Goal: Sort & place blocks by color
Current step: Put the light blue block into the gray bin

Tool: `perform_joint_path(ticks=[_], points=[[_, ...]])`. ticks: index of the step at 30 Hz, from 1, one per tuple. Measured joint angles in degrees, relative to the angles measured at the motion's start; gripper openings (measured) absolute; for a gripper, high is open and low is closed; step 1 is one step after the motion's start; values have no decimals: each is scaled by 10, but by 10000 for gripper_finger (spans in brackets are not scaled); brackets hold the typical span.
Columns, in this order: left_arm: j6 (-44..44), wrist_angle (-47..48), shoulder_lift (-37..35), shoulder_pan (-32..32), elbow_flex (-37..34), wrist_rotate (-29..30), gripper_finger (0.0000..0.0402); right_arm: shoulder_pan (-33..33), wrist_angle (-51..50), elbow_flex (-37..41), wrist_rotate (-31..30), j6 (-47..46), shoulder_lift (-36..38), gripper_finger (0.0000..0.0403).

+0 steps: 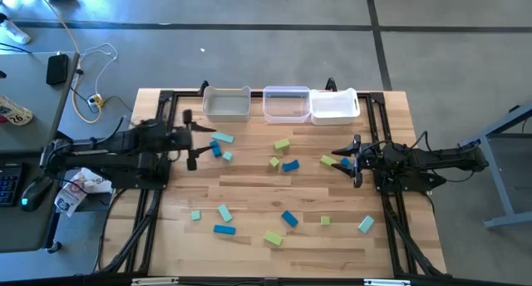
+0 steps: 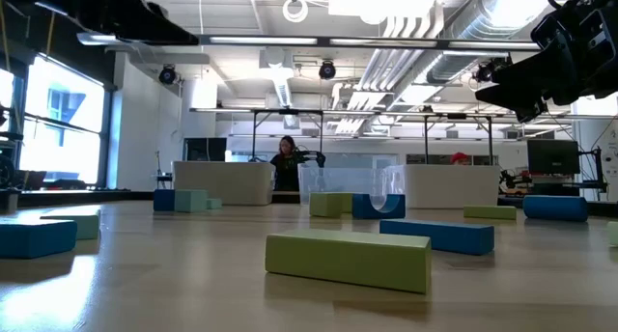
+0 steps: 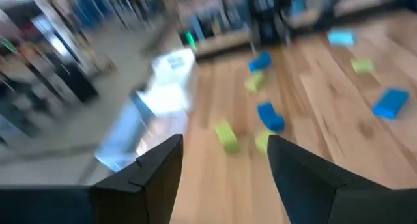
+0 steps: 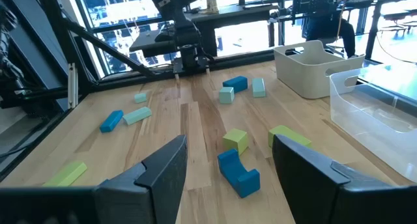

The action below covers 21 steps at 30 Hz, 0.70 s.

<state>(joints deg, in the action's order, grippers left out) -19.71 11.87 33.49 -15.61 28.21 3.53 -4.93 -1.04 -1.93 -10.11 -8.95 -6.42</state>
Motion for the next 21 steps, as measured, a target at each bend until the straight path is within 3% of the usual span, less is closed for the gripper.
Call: perform_joint_path(ticks=[6,15,21], points=[[20,73,112,-21,78,-20,211,0,0,0,0,0,0,213],[-19,198,235,-48,177,-73,211,0,0,0,0,0,0,213],[-49,267,317,-63,223,-74,211,0,0,0,0,0,0,213]])
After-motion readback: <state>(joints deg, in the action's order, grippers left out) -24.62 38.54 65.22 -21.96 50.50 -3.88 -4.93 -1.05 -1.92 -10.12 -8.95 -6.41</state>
